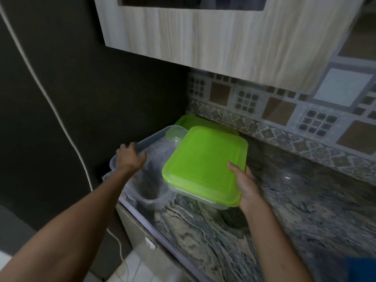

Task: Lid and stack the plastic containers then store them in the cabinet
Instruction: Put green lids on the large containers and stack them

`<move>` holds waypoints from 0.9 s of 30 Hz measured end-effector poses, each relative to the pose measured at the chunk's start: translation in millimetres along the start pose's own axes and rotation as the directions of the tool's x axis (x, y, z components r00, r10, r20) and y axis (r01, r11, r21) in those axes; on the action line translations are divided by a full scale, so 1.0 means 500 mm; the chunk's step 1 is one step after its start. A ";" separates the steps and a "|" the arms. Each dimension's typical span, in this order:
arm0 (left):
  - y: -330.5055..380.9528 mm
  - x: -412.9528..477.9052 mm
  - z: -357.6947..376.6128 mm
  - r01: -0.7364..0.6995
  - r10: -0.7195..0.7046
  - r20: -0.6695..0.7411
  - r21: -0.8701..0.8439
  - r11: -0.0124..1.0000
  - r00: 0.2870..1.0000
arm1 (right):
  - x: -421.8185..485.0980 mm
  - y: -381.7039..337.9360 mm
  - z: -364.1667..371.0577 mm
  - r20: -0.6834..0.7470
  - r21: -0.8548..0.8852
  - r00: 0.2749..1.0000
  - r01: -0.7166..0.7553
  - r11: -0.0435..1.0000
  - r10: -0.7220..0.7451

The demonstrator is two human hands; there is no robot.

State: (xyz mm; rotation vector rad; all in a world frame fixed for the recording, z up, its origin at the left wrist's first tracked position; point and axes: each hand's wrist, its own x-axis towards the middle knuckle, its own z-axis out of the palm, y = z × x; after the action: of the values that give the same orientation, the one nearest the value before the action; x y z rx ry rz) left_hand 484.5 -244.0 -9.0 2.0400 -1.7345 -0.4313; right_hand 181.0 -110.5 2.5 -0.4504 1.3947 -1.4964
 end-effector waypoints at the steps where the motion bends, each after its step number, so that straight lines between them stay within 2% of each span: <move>1: -0.014 0.029 -0.004 0.003 -0.004 0.018 0.039 0.999 1.000 | 0.011 0.004 0.024 -0.005 0.009 1.000 0.009 1.000 -0.009; 5: -0.067 0.105 0.002 0.024 -0.044 0.164 0.121 0.992 0.985 | 0.048 0.027 0.091 -0.028 -0.037 1.000 0.002 0.999 -0.004; 9: -0.060 0.117 0.020 0.019 -0.054 0.193 0.180 0.983 0.980 | 0.074 0.045 0.124 -0.042 -0.088 0.999 0.009 0.996 -0.013; 12: -0.049 0.103 0.031 -0.015 -0.050 0.299 0.213 0.977 0.953 | 0.092 0.057 0.160 -0.044 -0.129 0.997 0.063 0.990 -0.069; 15: -0.057 0.077 0.044 -0.080 0.000 0.420 0.172 0.982 0.907 | 0.102 0.068 0.190 -0.036 -0.177 0.993 0.107 0.978 -0.115; 19: -0.071 0.056 0.041 -0.053 -0.010 0.477 0.119 0.992 0.879 | 0.098 0.092 0.201 0.004 -0.228 0.998 0.068 0.971 -0.069; 22: -0.076 0.052 0.034 0.036 -0.042 0.533 0.021 0.999 0.845 | 0.088 0.113 0.197 0.018 -0.262 0.999 0.034 0.964 -0.030; 24: -0.073 0.051 0.033 0.069 -0.054 0.532 -0.008 0.998 0.845 | 0.082 0.119 0.192 0.013 -0.291 1.000 0.029 0.956 -0.026; 27: -0.053 0.056 0.046 0.050 0.004 0.473 -0.101 0.994 0.881 | 0.070 0.117 0.188 0.000 -0.353 0.998 0.060 0.934 -0.064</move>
State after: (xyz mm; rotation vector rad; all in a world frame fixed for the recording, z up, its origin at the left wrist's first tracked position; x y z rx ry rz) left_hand 500.3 -271.0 -41.2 1.9872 -1.8991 -1.0878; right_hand 265.4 -179.9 -37.3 -0.7153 1.6805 -1.2992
